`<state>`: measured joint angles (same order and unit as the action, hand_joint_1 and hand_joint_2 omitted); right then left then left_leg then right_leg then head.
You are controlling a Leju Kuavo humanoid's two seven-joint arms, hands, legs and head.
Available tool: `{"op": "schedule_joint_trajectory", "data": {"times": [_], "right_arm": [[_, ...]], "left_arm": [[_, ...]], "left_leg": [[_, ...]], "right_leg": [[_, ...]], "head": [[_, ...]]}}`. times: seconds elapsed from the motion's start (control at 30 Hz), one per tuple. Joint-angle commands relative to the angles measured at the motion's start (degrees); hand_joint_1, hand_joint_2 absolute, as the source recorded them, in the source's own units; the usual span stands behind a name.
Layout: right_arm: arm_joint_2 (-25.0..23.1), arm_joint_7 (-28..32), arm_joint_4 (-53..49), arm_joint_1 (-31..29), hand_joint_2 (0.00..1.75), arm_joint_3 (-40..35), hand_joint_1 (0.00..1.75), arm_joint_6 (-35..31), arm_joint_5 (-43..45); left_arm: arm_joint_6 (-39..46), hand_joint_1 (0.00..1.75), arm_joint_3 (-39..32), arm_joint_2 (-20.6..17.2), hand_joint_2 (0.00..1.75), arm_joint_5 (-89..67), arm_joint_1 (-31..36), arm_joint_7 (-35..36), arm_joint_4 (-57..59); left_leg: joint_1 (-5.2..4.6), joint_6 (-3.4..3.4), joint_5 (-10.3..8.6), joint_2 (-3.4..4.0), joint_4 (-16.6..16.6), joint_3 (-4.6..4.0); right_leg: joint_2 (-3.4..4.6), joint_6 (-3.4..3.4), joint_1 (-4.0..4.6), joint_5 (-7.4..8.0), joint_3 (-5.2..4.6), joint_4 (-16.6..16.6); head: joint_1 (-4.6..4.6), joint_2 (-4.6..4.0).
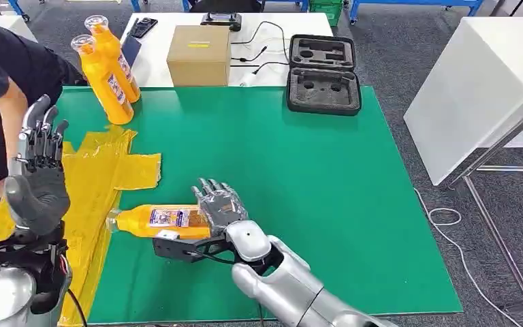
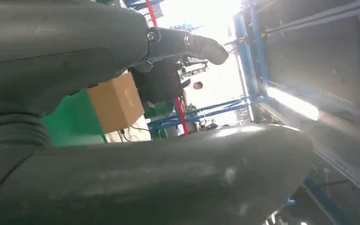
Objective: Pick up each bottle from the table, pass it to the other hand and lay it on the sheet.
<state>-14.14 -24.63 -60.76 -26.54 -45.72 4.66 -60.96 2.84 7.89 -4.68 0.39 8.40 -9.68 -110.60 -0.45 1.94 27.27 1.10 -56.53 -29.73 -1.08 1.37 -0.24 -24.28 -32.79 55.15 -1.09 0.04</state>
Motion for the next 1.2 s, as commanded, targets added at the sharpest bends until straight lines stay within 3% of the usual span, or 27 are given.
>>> {"op": "schedule_joint_trajectory", "data": {"times": [0.03, 0.5, 1.2], "right_arm": [[0.1, 0.0, 6.6, -3.1, 1.75, 2.0, 0.0, 0.6, 0.0], [-1.2, 0.6, 3.8, -1.5, 1.75, 3.5, 0.0, 5.0, -0.4], [1.7, -2.6, 1.0, -0.1, 1.75, 3.2, 0.0, 7.5, -0.6]], "left_arm": [[-0.2, 0.0, 1.5, 1.6, 0.0, 0.0, 3.9, 0.6, 3.3], [-0.9, 0.0, 2.3, 2.0, 0.0, -0.1, 4.8, 0.9, 3.7], [-2.4, 0.0, 4.4, 2.4, 0.0, 0.7, 7.3, 1.1, 4.1]], "left_leg": [[0.04, -0.16, 0.03, -0.18, 0.0, 0.12], [0.03, -0.13, 0.0, -0.22, 0.0, 0.06], [0.06, -0.17, 0.02, -0.33, 0.0, 0.12]], "right_leg": [[-0.01, -0.03, 0.01, -0.05, 0.15, 0.0], [-0.09, -0.03, 0.01, -0.06, 0.09, 0.0], [-0.15, -0.04, 0.04, -0.08, 0.18, -0.1]], "head": [[0.0, 0.0], [0.0, 0.0], [0.0, 0.0]]}}
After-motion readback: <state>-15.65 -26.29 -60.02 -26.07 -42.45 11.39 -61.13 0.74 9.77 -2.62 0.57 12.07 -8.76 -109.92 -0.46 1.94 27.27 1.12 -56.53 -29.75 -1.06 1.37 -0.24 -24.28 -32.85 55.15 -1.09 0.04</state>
